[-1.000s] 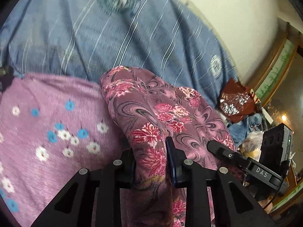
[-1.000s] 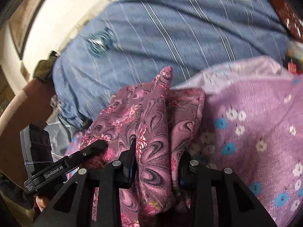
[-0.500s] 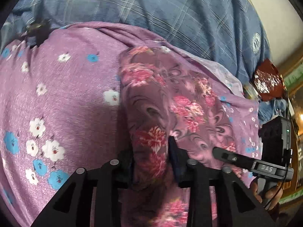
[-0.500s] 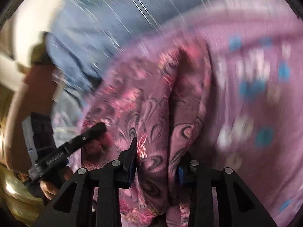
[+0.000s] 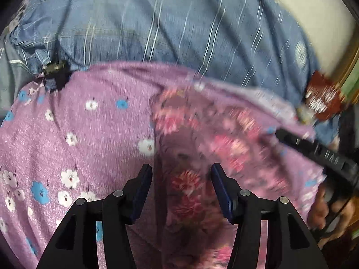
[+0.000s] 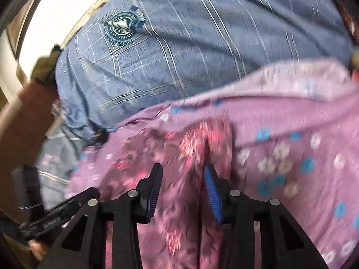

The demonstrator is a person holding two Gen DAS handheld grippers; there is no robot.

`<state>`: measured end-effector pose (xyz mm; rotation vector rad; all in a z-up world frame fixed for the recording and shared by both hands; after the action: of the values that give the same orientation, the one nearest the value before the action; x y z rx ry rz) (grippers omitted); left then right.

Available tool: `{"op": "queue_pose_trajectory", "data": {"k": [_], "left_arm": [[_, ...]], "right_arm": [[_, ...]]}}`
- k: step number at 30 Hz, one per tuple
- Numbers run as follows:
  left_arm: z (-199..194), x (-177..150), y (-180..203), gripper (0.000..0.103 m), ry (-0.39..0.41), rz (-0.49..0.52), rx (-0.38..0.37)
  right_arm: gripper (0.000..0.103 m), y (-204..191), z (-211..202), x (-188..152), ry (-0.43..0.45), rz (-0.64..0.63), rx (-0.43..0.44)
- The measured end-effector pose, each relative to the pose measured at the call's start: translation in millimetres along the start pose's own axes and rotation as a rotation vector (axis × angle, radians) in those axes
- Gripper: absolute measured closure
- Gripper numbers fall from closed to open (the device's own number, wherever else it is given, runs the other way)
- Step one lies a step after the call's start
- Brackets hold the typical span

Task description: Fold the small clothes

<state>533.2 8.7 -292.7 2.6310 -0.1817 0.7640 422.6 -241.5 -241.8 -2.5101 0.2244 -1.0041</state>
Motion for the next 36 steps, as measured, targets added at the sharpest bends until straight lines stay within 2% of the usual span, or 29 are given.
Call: {"op": "queue_pose_trajectory", "data": {"k": [2, 3, 4, 5, 6, 8, 10, 14, 15, 18, 21, 25, 29, 36], "left_arm": [[10, -4, 2, 0.048, -0.020, 0.003, 0.011], [12, -5, 3, 0.048, -0.022, 0.002, 0.015], [13, -5, 4, 0.047, -0.021, 0.000, 0.017], [9, -7, 3, 0.046, -0.015, -0.002, 0.023], [11, -3, 5, 0.045, -0.009, -0.006, 0.029], [10, 1, 13, 0.044, 0.017, -0.001, 0.053], [7, 6, 19, 0.041, 0.060, 0.018, 0.117], [-26, -2, 37, 0.031, 0.190, 0.064, 0.249], [-39, -7, 45, 0.029, 0.237, 0.085, 0.305], [-68, -25, 67, 0.024, 0.331, 0.127, 0.388], [-101, -47, 90, 0.023, 0.379, 0.115, 0.402], [-149, -81, 115, 0.021, 0.424, 0.117, 0.394], [-195, -97, 127, 0.020, 0.445, 0.122, 0.402], [-276, -124, 150, 0.015, 0.553, 0.112, 0.390]], "right_arm": [[0.065, 4, 27, -7, -0.097, 0.013, -0.020], [0.064, 11, 49, -15, -0.193, 0.038, -0.045], [0.063, 16, 60, -20, -0.216, 0.060, -0.044], [0.065, 17, 55, -17, -0.179, 0.054, -0.041], [0.065, 15, 51, -14, -0.184, 0.042, -0.049], [0.061, 11, 38, -13, -0.136, 0.030, -0.061], [0.061, 4, 29, -16, -0.123, -0.020, -0.095], [0.061, -17, -9, -24, -0.038, -0.108, -0.171], [0.061, -22, -23, -27, -0.009, -0.124, -0.193], [0.058, -42, -54, -29, 0.056, -0.190, -0.260], [0.052, -59, -87, -37, 0.101, -0.250, -0.297], [0.052, -76, -131, -40, 0.145, -0.285, -0.317], [0.050, -89, -177, -40, 0.217, -0.266, -0.316], [0.044, -117, -243, -46, 0.328, -0.302, -0.341]]}}
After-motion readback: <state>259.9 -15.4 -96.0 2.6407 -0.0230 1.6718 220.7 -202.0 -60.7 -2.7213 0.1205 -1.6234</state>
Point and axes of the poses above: each gripper's, at about its wrist camera, not at the fingertips, and z roughly the way its jaws point, y to its right, x to its top, the point moved 3 cm from there along z, roughly the way its jaws point
